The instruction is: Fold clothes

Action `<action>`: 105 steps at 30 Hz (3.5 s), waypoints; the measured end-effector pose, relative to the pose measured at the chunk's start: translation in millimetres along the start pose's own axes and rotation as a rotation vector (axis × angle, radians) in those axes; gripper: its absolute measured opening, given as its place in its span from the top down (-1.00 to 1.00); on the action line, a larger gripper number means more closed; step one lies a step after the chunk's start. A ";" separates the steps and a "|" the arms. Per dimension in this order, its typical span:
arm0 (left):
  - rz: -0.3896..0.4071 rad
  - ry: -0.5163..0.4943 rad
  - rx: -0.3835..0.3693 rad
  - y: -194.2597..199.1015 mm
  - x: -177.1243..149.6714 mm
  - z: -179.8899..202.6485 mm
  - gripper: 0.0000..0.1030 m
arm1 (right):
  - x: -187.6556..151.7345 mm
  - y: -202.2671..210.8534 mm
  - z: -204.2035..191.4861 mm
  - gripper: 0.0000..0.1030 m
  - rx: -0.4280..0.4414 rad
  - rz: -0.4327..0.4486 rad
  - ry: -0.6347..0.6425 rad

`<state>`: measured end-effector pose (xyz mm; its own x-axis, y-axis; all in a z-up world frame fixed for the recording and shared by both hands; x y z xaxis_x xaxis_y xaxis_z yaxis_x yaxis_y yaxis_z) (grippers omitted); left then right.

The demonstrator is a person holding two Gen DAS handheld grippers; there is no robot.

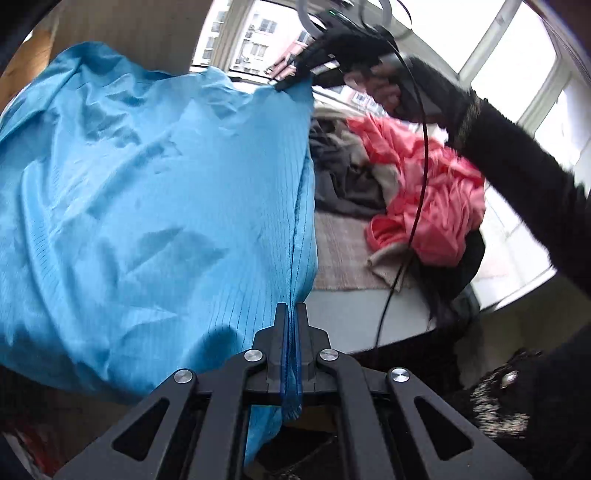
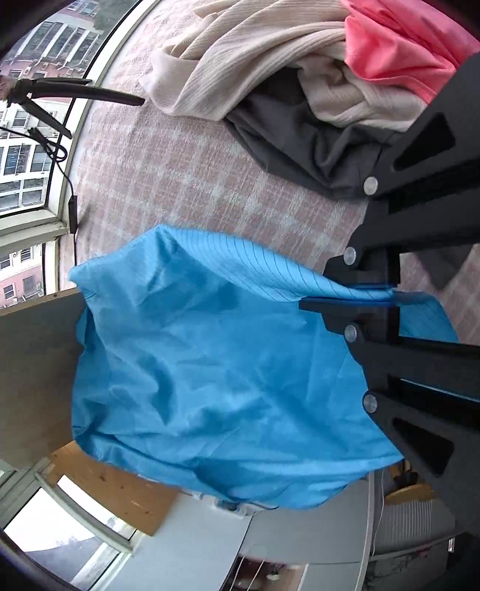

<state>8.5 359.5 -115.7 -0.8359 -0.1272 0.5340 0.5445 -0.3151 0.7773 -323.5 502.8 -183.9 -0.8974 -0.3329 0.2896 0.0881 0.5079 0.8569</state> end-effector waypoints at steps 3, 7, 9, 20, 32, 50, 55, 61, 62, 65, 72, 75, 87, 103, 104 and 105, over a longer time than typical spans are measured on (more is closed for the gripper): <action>0.043 0.064 0.038 24.5 8.0 -42.2 0.96 | 22.4 -18.6 -29.0 0.94 0.031 -0.002 0.006; 0.019 0.148 0.147 17.5 3.4 -111.5 0.84 | 52.2 -43.3 -67.6 0.93 0.072 -0.005 0.014; -0.041 0.173 0.333 3.1 -7.6 -149.4 0.63 | 67.1 -55.6 -86.9 0.79 0.093 -0.007 0.018; -0.131 0.368 0.224 25.3 -80.5 -155.2 0.35 | 20.9 -60.3 -115.2 0.41 0.191 -0.027 0.024; -0.292 0.253 -0.015 -52.3 -81.6 -104.2 0.08 | -211.8 -41.2 -150.5 0.41 0.201 -0.015 0.053; -0.321 0.070 -0.007 -23.8 -79.1 -123.9 0.84 | -185.2 -96.6 -146.8 0.73 -0.048 -0.003 -0.044; -0.391 -0.021 0.070 -17.0 -85.4 -138.7 0.65 | -187.4 -94.1 -148.8 0.73 -0.054 0.021 -0.036; -0.436 -0.043 0.094 -1.8 -99.2 -160.2 0.59 | -208.6 -64.5 -156.6 0.72 -0.076 0.088 -0.027; -0.419 -0.042 0.094 4.0 -97.6 -162.3 0.59 | -211.1 -58.5 -159.3 0.72 -0.074 0.102 -0.022; -0.326 -0.084 0.129 26.3 -77.2 -161.9 0.57 | -209.2 -38.7 -165.9 0.71 -0.028 0.133 -0.054; -0.120 -0.173 0.125 54.0 -16.1 -152.0 0.30 | -164.0 6.8 -198.8 0.70 -0.014 0.270 -0.029; -0.100 -0.100 0.186 55.7 -2.0 -171.0 0.30 | -134.6 -0.3 -199.3 0.69 -0.031 0.273 -0.009; -0.052 0.234 0.502 93.2 27.9 -295.8 0.29 | -86.1 -156.4 -187.7 0.59 0.040 -0.041 0.048; -0.137 0.307 0.518 32.9 131.3 -526.6 -0.06 | -39.7 -96.5 -277.1 0.31 0.048 0.181 -0.047; -0.154 0.306 0.508 26.0 133.0 -533.7 -0.06 | -39.7 -99.9 -284.0 0.31 0.040 0.185 -0.062; -0.154 0.299 0.496 22.3 135.5 -537.0 -0.12 | -39.6 -102.0 -289.7 0.31 0.032 0.191 -0.079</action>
<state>-129.9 -169.9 -204.7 -0.8519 -0.3967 0.3418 0.3225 0.1168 0.9393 -171.8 234.0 -159.2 -0.8968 -0.1654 0.4103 0.2474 0.5815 0.7750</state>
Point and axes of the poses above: each gripper's, at about its wrist camera, not at the fingertips, and y roughly against the way its jaws point, z to its right, x to its top, the point moved 2 cm from there along -y, roughly the way its jaws point, and after that the axes turned 7 degrees about x, right-handed, at the moved point
